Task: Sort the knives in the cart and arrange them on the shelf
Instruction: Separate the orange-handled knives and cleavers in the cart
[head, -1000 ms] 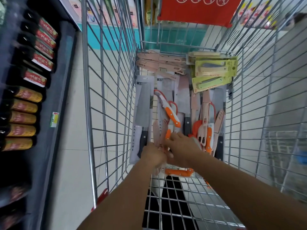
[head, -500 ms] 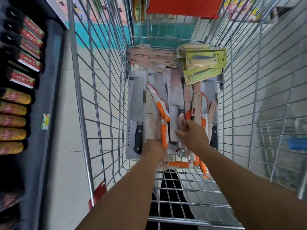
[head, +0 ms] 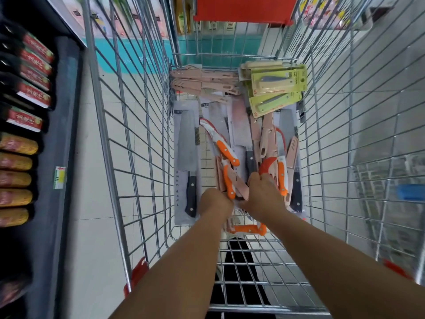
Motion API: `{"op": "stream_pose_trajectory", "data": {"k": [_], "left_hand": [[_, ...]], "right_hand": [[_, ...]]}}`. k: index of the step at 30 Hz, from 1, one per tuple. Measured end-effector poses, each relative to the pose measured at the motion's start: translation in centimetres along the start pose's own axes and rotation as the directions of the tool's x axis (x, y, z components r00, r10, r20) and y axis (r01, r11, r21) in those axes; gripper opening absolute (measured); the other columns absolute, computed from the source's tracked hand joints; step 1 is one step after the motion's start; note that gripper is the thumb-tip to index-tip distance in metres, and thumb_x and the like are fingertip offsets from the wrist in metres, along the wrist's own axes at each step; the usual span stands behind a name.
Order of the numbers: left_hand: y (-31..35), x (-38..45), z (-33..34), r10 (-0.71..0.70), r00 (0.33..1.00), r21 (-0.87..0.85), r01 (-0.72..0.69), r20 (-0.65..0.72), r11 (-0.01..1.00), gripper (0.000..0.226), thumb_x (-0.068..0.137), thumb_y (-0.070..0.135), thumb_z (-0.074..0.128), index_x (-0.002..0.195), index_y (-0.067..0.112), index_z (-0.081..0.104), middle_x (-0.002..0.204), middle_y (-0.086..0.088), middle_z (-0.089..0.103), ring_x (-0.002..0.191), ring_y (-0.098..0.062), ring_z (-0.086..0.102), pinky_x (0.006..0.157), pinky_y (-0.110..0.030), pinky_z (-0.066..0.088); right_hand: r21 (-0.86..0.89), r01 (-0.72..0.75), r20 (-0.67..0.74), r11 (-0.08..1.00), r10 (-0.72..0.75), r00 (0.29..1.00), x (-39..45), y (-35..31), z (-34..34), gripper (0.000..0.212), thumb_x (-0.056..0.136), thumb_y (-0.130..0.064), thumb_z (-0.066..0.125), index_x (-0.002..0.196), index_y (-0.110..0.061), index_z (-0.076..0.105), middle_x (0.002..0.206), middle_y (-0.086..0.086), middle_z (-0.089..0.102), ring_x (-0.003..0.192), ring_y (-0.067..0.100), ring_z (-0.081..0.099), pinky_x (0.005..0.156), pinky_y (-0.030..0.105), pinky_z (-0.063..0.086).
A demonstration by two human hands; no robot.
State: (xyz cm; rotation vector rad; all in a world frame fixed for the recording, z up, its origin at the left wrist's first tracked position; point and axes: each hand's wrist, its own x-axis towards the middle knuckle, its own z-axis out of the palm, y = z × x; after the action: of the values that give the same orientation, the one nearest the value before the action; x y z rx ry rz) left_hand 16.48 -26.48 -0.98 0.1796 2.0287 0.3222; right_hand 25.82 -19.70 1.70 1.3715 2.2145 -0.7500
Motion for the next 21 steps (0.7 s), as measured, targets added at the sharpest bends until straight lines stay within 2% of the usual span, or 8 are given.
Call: {"op": "stream_pose_trajectory", "data": {"k": [2,6,8,11,13,15,18,21], "left_hand": [[-0.2,0.1,-0.7,-0.036,0.999,-0.036,0.035,-0.014,0.999,0.019,0.085,0.021,0.066,0.099,0.009,0.063,0.100,-0.010,0.068,0.083,-0.024,0.064,0.062,-0.027,0.049],[-0.7,0.4,-2.2,-0.039,0.999,-0.061,0.038,-0.009,0.997,0.045,0.088,0.008,0.059,0.129,0.002,0.042,0.120,-0.014,0.060,0.105,-0.031,0.060,0.084,-0.036,0.053],[-1.0,0.1,-3.1,-0.021,1.000,-0.040,0.021,-0.005,0.999,0.042,0.090,0.005,0.054,0.130,0.001,0.040,0.122,-0.013,0.057,0.109,-0.032,0.057,0.084,-0.035,0.050],[-1.4,-0.5,-4.1,0.005,0.999,-0.072,-0.008,-0.044,0.997,0.038,0.091,0.003,0.048,0.129,0.003,0.043,0.121,-0.014,0.058,0.103,-0.030,0.057,0.079,-0.034,0.049],[-1.2,-1.2,-4.6,0.019,0.996,-0.119,-0.029,-0.084,0.992,0.029,0.094,0.003,0.042,0.123,0.005,0.043,0.111,-0.010,0.056,0.095,-0.028,0.054,0.077,-0.035,0.049],[-0.8,-1.9,-5.2,0.059,0.992,-0.183,-0.079,-0.112,0.980,0.021,0.097,0.007,0.039,0.116,0.008,0.047,0.099,-0.007,0.052,0.092,-0.027,0.054,0.075,-0.033,0.046],[0.5,-3.0,-6.0,0.161,0.984,-0.298,-0.175,-0.073,0.938,0.015,0.096,0.013,0.042,0.098,0.010,0.056,0.089,-0.010,0.063,0.078,-0.024,0.059,0.062,-0.032,0.046],[2.3,-4.3,-7.0,0.241,0.970,-0.461,-0.200,0.031,0.864,0.016,0.097,0.023,0.050,0.102,0.012,0.060,0.100,-0.017,0.068,0.079,-0.026,0.064,0.057,-0.028,0.047]], "right_hand": [[-0.072,0.000,-0.037,0.997,-0.002,0.999,-0.1,-0.6,0.6,0.056,0.080,-0.027,0.073,0.121,-0.011,0.039,0.124,0.010,0.041,0.112,0.026,0.046,0.078,0.031,0.041],[-0.072,0.022,-0.093,0.997,-0.029,0.995,0.2,-1.0,1.0,0.040,0.085,-0.011,0.063,0.120,-0.012,0.045,0.122,0.013,0.042,0.109,0.029,0.049,0.082,0.033,0.046],[0.047,0.020,-0.115,0.999,-0.014,0.993,0.2,-0.8,1.2,0.024,0.089,-0.021,0.060,0.110,-0.013,0.053,0.114,0.012,0.046,0.103,0.028,0.051,0.085,0.035,0.047],[0.261,-0.030,-0.116,0.965,0.063,0.991,0.3,-0.4,0.7,0.024,0.090,-0.041,0.059,0.084,-0.017,0.063,0.094,0.005,0.055,0.080,0.020,0.055,0.071,0.030,0.047],[0.298,-0.022,-0.077,0.954,0.047,0.996,0.5,-0.5,-0.4,0.021,0.088,-0.036,0.064,0.075,-0.020,0.061,0.077,0.001,0.060,0.068,0.017,0.056,0.058,0.025,0.041],[0.364,0.021,-0.062,0.931,0.002,0.998,0.6,-1.1,-2.0,0.020,0.091,-0.031,0.060,0.076,-0.019,0.057,0.069,-0.002,0.057,0.065,0.018,0.054,0.058,0.026,0.040],[0.705,0.018,-0.073,0.709,0.048,0.996,0.8,-2.7,-4.8,0.020,0.093,-0.027,0.059,0.074,-0.020,0.059,0.063,0.000,0.053,0.058,0.020,0.051,0.060,0.034,0.044],[0.862,-0.013,-0.049,0.507,0.109,0.993,0.9,-4.7,-7.4,0.019,0.095,-0.026,0.058,0.079,-0.020,0.064,0.069,0.006,0.058,0.058,0.019,0.055,0.058,0.031,0.048]]}}
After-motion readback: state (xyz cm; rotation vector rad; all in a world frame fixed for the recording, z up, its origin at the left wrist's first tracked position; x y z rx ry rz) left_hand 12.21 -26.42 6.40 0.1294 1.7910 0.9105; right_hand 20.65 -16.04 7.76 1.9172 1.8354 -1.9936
